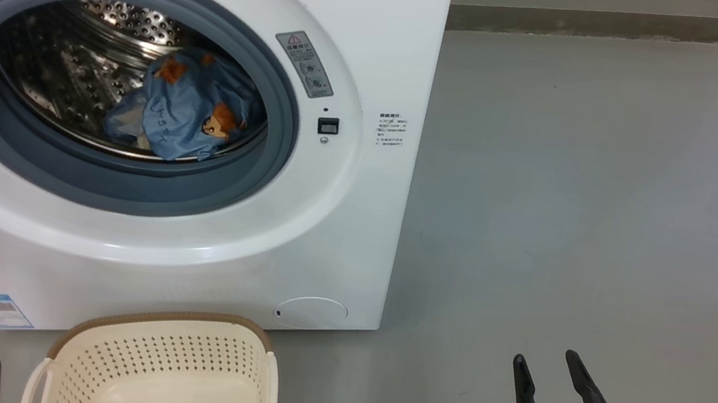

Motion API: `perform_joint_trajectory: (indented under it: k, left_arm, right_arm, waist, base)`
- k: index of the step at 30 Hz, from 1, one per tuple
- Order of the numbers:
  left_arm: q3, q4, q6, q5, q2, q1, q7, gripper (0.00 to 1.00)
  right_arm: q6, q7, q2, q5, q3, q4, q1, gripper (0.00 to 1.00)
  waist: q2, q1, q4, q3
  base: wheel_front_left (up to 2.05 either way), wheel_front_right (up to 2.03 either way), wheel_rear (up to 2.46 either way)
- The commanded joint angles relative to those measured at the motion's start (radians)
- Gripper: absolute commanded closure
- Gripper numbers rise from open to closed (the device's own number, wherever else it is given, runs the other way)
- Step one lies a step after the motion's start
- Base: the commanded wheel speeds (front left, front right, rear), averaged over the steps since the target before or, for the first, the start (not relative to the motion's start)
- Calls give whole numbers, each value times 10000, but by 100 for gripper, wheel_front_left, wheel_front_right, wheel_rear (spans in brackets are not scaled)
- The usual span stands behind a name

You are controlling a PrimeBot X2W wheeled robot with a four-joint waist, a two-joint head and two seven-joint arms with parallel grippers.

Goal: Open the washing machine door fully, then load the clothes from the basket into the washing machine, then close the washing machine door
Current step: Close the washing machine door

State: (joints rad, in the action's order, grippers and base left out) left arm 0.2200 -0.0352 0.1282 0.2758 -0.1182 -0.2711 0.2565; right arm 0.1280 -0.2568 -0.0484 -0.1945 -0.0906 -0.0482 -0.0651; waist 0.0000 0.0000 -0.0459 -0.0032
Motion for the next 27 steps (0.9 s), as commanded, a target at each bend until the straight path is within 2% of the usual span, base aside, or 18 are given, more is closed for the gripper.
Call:
perform_joint_trajectory:
  k: [1,9,21,27]
  left_arm:
    - [437,-159,25,-118,-68,332,53,0]
    - [626,-166,25,-30,73,445,53,0]
    - [528,-286,25,16,-77,548,53,0]
    - [443,-477,25,-106,-44,563,53,0]
  right_arm:
    - [27,-49,-18,-58,-299,199,90,0]
    - [27,-49,-18,-120,-303,214,82,0]
    - [27,-49,-18,-149,-286,233,84,0]
    - [27,-49,-18,-140,-292,260,100,0]
  waist:
    - [0,0,-11,0]
    - [0,0,-49,49]
    - [0,0,-7,84]
    - [0,0,28,71]
  base:
    - [-32,32,0]
    - [-85,85,0]
    - [-187,186,0]
    - [-120,120,0]
